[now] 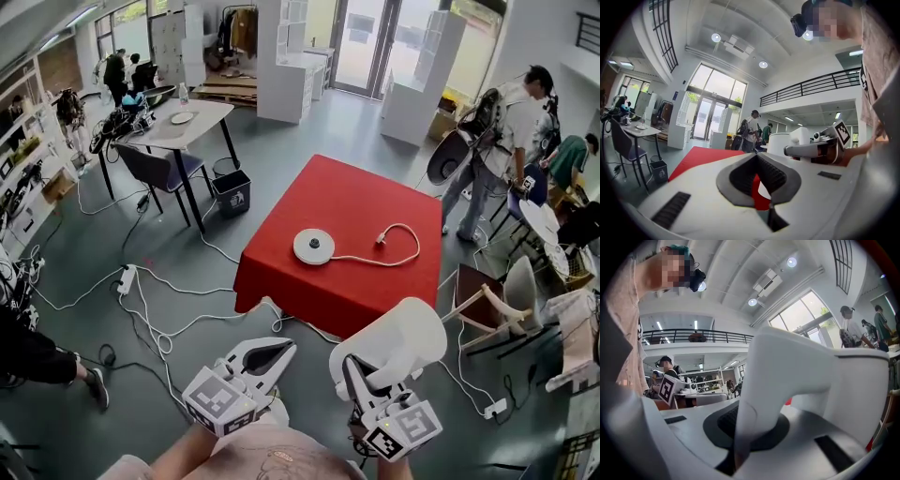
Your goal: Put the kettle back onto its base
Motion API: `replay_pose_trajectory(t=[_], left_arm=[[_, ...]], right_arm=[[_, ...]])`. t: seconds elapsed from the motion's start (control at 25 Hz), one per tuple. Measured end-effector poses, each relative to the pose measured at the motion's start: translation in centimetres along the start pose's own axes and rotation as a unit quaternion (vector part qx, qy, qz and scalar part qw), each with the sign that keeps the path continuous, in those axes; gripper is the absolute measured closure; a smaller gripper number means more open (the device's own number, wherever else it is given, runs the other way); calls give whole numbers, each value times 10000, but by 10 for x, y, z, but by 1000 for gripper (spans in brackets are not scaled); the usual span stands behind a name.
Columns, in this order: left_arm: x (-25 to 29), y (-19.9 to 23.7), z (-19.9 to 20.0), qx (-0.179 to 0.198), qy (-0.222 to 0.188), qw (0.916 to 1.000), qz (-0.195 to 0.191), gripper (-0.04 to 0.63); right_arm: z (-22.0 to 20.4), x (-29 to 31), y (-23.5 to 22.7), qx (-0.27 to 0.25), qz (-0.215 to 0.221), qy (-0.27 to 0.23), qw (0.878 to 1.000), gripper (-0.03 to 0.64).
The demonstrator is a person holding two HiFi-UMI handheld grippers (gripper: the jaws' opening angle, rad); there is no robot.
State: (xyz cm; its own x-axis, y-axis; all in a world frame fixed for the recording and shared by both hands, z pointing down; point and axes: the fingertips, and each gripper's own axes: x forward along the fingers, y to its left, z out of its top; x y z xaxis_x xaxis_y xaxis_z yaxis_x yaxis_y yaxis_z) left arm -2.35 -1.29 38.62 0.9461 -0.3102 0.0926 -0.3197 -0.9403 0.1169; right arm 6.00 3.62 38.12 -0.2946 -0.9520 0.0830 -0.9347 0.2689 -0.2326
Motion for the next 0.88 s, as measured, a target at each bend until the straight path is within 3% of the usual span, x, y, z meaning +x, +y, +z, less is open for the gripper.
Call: replay_pose_trajectory(t=[0.48,0.88], left_arm=[[33,76,13,27,66,9995,-306,604],[55,109,14,9,94,9983,-574,604]], right_arm=[[18,72,-25,100,-269,-83,9996,586],[21,103,-42,93,-536,-112,9985,586]])
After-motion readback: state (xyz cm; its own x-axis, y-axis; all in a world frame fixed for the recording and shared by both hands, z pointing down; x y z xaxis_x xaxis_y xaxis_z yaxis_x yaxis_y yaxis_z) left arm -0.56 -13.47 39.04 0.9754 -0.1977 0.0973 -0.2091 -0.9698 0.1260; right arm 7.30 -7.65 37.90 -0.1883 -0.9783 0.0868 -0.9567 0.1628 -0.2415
